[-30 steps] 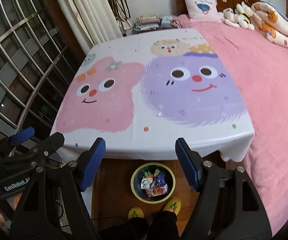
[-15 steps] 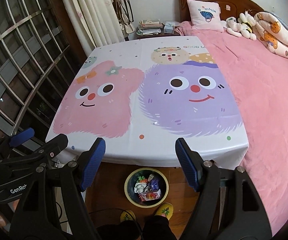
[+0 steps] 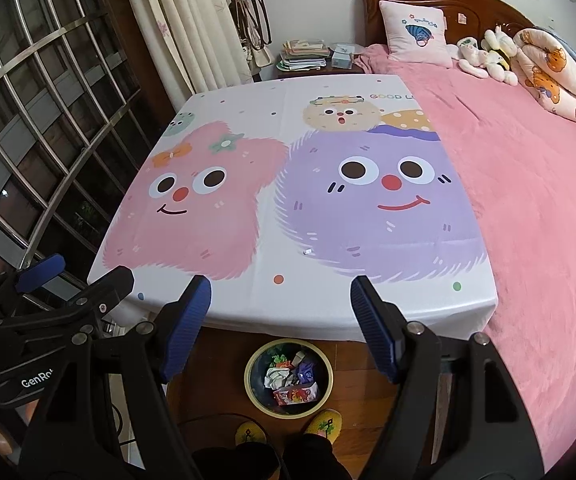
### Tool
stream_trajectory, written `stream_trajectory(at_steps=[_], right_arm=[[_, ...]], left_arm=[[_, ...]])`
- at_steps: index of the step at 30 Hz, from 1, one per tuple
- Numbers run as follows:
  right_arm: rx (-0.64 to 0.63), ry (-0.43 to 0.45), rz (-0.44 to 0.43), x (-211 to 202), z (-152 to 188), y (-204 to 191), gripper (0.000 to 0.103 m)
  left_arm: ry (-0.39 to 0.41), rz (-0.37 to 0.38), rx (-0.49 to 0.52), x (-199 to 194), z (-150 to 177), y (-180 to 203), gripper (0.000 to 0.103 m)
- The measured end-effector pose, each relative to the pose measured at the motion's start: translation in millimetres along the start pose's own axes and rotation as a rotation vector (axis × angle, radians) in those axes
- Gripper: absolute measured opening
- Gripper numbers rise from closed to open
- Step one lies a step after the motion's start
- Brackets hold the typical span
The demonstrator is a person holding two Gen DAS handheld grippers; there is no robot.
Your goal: Collect trash
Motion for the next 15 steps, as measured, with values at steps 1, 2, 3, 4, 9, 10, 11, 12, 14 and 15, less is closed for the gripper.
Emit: stream_trajectory(at_steps=[1,2,3,4,9,10,11,12,14,15], right_arm=[[-0.003,-0.002,-0.003,2,-1,1,0.07],[-0.003,-0.004,-0.004,3,-2,2,0.07],[-0.004,-0.005,-0.006,5,-2,3,0.07],[-0.007,-0.006,-0.01,6,-3,4,0.07],[-0.009,-0.012,-0.013,9,-3,6,0.07],[-0.009,-0.014,-0.015,10,-2,6,0.07],[-0.008,-0.016,-0.016,11,-1,6,0.07],[-0.008,-0.017,-0.016,12,-1,6,0.07],[-0.008,-0.02,-0.017,14,1,6,0.07],[-0.008,-0.021,-0.018,15,1,6,0.07]], left_arm=[[0.0,-0.003,0.0,1,0,0,0.097],[0.0,-0.005,-0.001,0,1,0,0.097],[0.001,-0.007,-0.001,0,1,0,0.097],[0.001,-0.008,-0.001,0,1,0,0.097],[0.0,-0.011,0.0,0,1,0,0.096],[-0.001,-0.012,0.0,1,2,0,0.096],[-0.004,-0.012,0.001,2,2,0,0.096],[-0.005,-0.013,0.001,2,2,-1,0.096],[-0.007,-0.016,0.003,3,3,-2,0.096],[-0.006,-0.015,0.001,2,3,-1,0.096]])
Point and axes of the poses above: each gripper's, at about its wrist camera, not at the fingertips, and x roughly the way its jaws point, y to its right, z to its underside, the point moved 8 cm from there along x, roughly the way its jaws point, and after that the axes turned 6 degrees about -x, right-handed, at the moved point
